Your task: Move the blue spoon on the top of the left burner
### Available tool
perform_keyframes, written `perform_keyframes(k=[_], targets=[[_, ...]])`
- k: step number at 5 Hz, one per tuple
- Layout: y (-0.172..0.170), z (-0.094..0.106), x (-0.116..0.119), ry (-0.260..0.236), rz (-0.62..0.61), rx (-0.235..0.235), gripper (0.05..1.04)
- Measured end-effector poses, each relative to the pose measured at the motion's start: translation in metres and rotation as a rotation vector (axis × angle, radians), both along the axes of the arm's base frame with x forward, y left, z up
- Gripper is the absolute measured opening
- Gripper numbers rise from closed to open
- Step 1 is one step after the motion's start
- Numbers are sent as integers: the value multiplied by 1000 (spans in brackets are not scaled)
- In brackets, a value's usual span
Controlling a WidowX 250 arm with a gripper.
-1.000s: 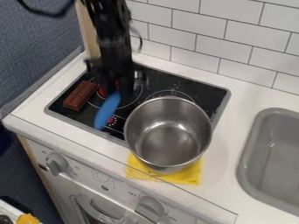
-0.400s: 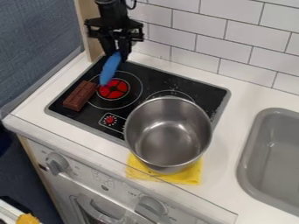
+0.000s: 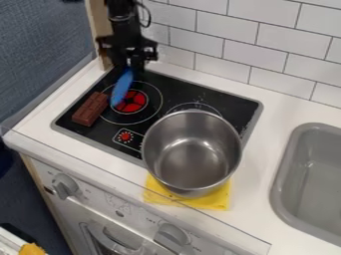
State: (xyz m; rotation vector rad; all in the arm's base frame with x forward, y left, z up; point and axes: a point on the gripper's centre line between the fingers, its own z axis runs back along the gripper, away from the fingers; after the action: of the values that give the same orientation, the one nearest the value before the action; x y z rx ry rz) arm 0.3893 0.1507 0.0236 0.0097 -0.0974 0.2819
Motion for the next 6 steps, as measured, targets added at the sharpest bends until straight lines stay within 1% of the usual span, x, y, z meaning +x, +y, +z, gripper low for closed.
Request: perform_keyframes(k=[1, 2, 3, 4, 5, 6], targets=[[3, -5, 7, -8, 5, 20, 363], [2, -7, 14, -6, -12, 26, 429], [-5, -8, 16, 4, -36, 25, 735], [-9, -8, 14, 0, -55, 23, 984], [-14, 28, 12, -68, -60, 20, 1004], [-20, 70, 6, -151, -82, 27, 999]])
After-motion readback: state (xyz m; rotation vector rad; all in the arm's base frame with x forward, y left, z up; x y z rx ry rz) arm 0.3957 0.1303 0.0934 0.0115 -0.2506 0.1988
